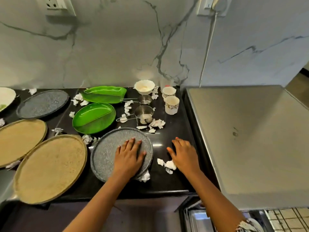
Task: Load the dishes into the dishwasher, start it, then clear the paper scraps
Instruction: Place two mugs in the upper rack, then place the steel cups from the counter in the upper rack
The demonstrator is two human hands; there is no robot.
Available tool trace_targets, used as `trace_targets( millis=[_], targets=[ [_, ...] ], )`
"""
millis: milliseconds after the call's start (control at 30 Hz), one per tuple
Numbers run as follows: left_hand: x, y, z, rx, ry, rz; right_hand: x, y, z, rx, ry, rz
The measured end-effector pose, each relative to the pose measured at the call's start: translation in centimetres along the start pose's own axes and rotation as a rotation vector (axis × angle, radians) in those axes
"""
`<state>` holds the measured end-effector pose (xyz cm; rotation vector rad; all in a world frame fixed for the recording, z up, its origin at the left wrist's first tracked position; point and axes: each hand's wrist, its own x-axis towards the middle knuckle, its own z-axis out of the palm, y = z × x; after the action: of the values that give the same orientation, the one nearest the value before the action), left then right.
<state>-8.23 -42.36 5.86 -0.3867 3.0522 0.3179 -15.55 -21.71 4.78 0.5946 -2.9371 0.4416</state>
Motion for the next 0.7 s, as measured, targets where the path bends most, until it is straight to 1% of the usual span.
trace_targets(
  millis=[67,167,233,300,333,367,467,533,600,700],
  targets=[
    [0.5,0.0,-0.8,0.075,0.023,0.021,0.8,-0.3,-0.4,-0.063,0.024,0.001],
    [2.2,-0.1,-2.2,0.098,0.080,0.059,2.6,-0.9,-1.5,-0.099,-0.035,0.016],
    [4.0,-0.3,-3.2,0.050,0.220,0.075,4.6,-0.9,-1.9,-0.104,-0.046,0.000],
    [6.4,-0.8,-4.2,0.042,0.368,0.088,7.1,-1.1,-2.2,-0.051,-0.061,-0.029],
    [7.8,-1.1,-4.7,0.054,0.367,0.074,8.5,-1.2,-2.3,-0.019,-0.058,-0.053],
    [9.1,-1.4,-5.3,0.078,0.303,0.044,9.9,-1.3,-2.4,0.011,-0.051,-0.071],
    [12.1,-2.4,-6.8,0.256,-0.033,-0.023,12.8,-1.6,-2.8,0.131,-0.026,-0.082],
    [13.1,-3.2,-7.5,0.250,-0.141,-0.030,13.9,-1.8,-2.8,0.213,-0.009,-0.089],
    [13.8,-4.0,-7.9,0.086,-0.193,-0.034,14.5,-1.7,-2.7,0.264,0.002,-0.105],
    [14.2,-5.1,-8.0,-0.405,-0.323,-0.070,14.8,-1.6,-2.4,0.355,0.009,-0.105]
  ],
)
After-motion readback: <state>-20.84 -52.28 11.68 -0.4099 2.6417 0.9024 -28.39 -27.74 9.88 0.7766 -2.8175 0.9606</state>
